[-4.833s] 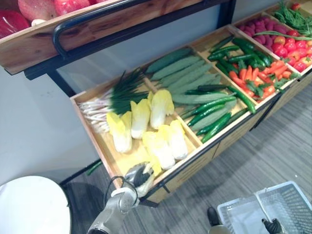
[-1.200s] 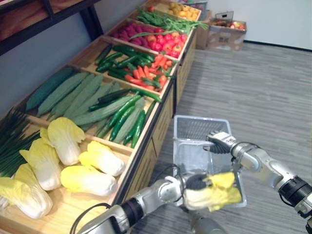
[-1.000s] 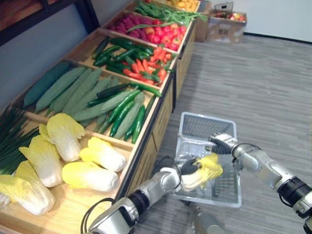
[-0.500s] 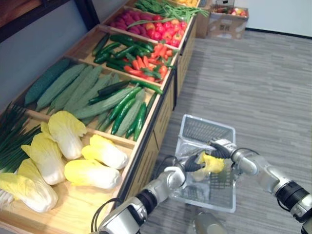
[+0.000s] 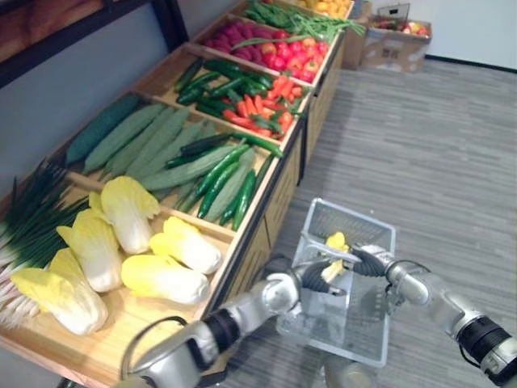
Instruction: Pick vegetable in the basket
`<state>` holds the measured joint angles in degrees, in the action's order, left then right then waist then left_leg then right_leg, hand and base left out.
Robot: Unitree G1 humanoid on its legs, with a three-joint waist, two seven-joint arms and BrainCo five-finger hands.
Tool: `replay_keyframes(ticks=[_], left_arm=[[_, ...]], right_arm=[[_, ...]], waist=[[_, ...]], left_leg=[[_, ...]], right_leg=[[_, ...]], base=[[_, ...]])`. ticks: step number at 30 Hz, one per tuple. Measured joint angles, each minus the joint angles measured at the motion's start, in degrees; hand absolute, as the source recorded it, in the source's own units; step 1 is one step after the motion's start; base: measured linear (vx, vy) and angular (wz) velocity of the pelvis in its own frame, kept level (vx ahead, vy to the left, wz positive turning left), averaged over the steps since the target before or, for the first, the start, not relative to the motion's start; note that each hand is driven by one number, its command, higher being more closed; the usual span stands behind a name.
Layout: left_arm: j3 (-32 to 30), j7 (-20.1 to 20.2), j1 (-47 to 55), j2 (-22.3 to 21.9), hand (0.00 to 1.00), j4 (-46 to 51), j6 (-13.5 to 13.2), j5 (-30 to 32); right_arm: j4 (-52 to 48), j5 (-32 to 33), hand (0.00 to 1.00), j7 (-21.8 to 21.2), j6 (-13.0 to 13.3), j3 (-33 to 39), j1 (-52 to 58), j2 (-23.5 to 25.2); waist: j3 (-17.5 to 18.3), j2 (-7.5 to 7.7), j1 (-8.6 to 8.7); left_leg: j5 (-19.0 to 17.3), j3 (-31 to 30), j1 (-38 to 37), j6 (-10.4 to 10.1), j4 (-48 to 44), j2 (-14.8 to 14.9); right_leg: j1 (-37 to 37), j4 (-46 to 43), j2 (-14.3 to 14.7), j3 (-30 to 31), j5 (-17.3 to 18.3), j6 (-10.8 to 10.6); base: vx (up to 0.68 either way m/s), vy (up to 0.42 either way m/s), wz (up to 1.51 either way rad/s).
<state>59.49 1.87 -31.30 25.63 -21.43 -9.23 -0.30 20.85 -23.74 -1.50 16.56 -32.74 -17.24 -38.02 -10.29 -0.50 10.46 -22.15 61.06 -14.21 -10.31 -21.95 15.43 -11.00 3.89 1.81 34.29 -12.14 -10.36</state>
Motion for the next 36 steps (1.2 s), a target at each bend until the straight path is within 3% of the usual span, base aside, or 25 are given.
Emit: replay_keyframes(ticks=[2,3,4,6,8,10,12,13,14,16,17,18,20,23,26,32,36], left_arm=[[2.4,3.1,-0.7,9.2,0.0,8.5,0.0,-7.1],[2.9,4.4,-0.7,11.4,0.0,12.1,-0.2,-8.3],[4.1,6.7,-0.7,14.5,0.0,21.6,-2.0,-9.2],[5.7,8.8,0.1,14.8,0.0,37.2,-7.6,-10.8],[5.3,9.3,0.8,15.0,0.0,45.3,-11.4,-10.8],[1.9,8.6,3.8,16.9,0.0,46.9,-12.1,-10.8],[-3.4,7.1,12.2,21.0,0.0,48.0,-12.0,-10.8],[-5.0,6.8,14.4,21.4,0.0,48.0,-12.0,-10.6],[-10.3,5.9,19.8,21.3,0.0,48.0,-11.9,-10.0],[-22.4,4.5,29.3,18.3,0.0,47.2,-12.0,-9.3],[-30.8,2.0,34.0,14.4,0.0,45.2,-11.9,-7.3],[-34.8,0.4,35.6,11.9,0.0,43.6,-11.9,-5.6],[-47.7,-5.8,39.0,1.9,0.0,33.9,-10.8,0.3],[-60.7,-10.6,41.7,-7.9,0.0,23.1,-7.1,7.3],[-69.4,-14.4,43.5,-14.3,0.0,15.0,-3.3,13.3],[-83.0,-24.0,43.6,-17.8,0.0,-4.1,2.0,21.8],[-92.8,-26.6,43.2,-18.9,0.0,-22.1,4.5,21.5]], right_arm=[[-0.4,-0.6,1.0,1.3,1.1,2.4,2.8,2.9],[0.4,-1.1,1.0,1.9,0.6,4.1,3.9,3.6],[4.0,-1.1,1.0,3.0,-1.2,7.7,5.5,4.8],[9.8,-1.1,1.0,3.8,-4.4,13.7,7.6,5.5],[13.4,-1.3,1.0,3.6,-7.2,17.7,9.6,6.5],[14.1,-1.9,1.0,4.0,-8.9,23.6,14.3,8.3],[16.5,-2.6,1.0,5.3,-9.1,31.4,20.2,12.4],[17.4,-2.4,1.0,6.0,-9.2,33.3,21.5,13.6],[19.3,-2.1,1.0,7.1,-9.3,37.2,23.5,16.2],[22.3,-0.7,1.0,8.5,-9.4,41.0,26.1,19.3],[24.6,0.2,1.0,9.1,-9.6,43.2,27.9,20.9],[26.0,0.6,1.0,9.3,-9.6,44.1,28.5,21.6],[32.2,2.5,1.0,10.6,-10.0,47.0,28.3,23.2],[37.3,4.0,1.0,11.1,-10.2,50.9,26.2,23.3],[39.3,4.2,1.0,11.3,-10.3,53.3,25.5,23.4],[39.5,6.3,1.0,13.2,-10.1,54.0,25.5,26.2],[39.3,6.8,1.0,13.6,-10.1,54.9,26.4,28.8]], waist=[[0.5,-0.55,-0.91],[0.8,-0.8,-1.37],[1.6,-1.64,-2.85],[3.4,-4.05,-5.7],[3.8,-4.62,-7.8],[4.8,-3.94,-9.08],[6.4,-1.85,-9.3],[6.6,-1.5,-9.47],[7.5,-0.72,-9.68],[8.5,0.28,-9.85],[9.3,1.1,-10.6],[9.6,1.6,-10.88],[10.5,2.99,-12.19],[10.7,3.01,-12.65],[10.9,2.77,-12.86],[11.9,3.33,-12.54],[12.8,4.06,-12.1]], left_leg=[[0.1,-2.1,1.0,0.0,-0.4,1.0],[0.1,-2.6,1.3,0.0,-0.5,1.2],[0.2,-4.1,2.2,0.1,-0.4,1.3],[0.5,-7.0,3.9,0.6,0.0,1.3],[1.3,-9.6,4.4,1.3,1.1,0.5],[2.0,-14.0,6.2,2.3,2.1,-0.7],[3.1,-20.1,9.4,3.7,2.9,-2.6],[3.4,-21.9,10.1,4.1,3.1,-3.0],[4.4,-24.7,11.2,4.6,4.2,-4.0],[5.6,-28.8,12.4,5.0,6.3,-5.4],[6.6,-31.6,13.4,5.1,7.7,-6.3],[7.2,-32.9,13.7,5.2,8.4,-6.8],[9.9,-37.7,15.1,5.5,11.3,-8.5],[13.3,-41.3,16.2,5.8,14.9,-9.4],[16.2,-43.8,16.2,5.6,17.8,-9.7],[17.8,-44.8,14.6,5.3,20.5,-9.1],[19.4,-44.7,13.3,4.9,24.3,-9.4]], right_leg=[[0.4,-0.1,-0.2,-2.2,0.1,0.1],[0.4,0.0,-0.4,-3.1,0.1,0.2],[0.4,0.0,-0.9,-5.0,0.2,0.3],[0.6,-0.2,-2.4,-9.4,0.2,0.3],[1.7,-0.3,-4.1,-13.3,0.2,0.4],[2.4,-1.0,-6.2,-17.9,1.0,1.4],[3.0,-1.3,-9.3,-24.2,2.3,2.6],[3.3,-1.3,-9.9,-25.7,2.3,2.6],[3.6,-1.6,-11.1,-29.0,2.3,2.6],[4.4,-1.5,-12.4,-33.4,2.3,2.6],[4.9,-1.2,-13.2,-36.2,2.6,2.9],[5.4,-0.9,-13.5,-37.5,2.7,3.2],[6.3,-0.4,-14.7,-41.8,3.8,4.7],[6.3,0.4,-14.8,-45.4,4.1,4.9],[6.5,0.5,-14.5,-48.1,4.5,5.1],[8.4,0.7,-14.1,-50.1,5.3,4.8],[8.2,1.2,-13.8,-50.4,6.3,4.7]], base=[[0.01,-0.017,0.44],[0.01,-0.01,0.55],[0.02,0.002,0.71],[0.02,0.021,0.86],[-0.03,0.029,0.98],[-0.08,0.014,1.18],[-0.07,-0.005,1.3],[-0.06,0.0,1.26],[-0.06,0.007,1.18],[-0.04,0.0,1.15],[0.0,-0.009,0.97],[0.01,-0.042,1.16],[0.02,-0.061,1.02],[0.02,-0.072,0.66],[0.04,-0.071,0.46],[-0.06,-0.043,0.11],[-0.07,-0.027,0.01]])
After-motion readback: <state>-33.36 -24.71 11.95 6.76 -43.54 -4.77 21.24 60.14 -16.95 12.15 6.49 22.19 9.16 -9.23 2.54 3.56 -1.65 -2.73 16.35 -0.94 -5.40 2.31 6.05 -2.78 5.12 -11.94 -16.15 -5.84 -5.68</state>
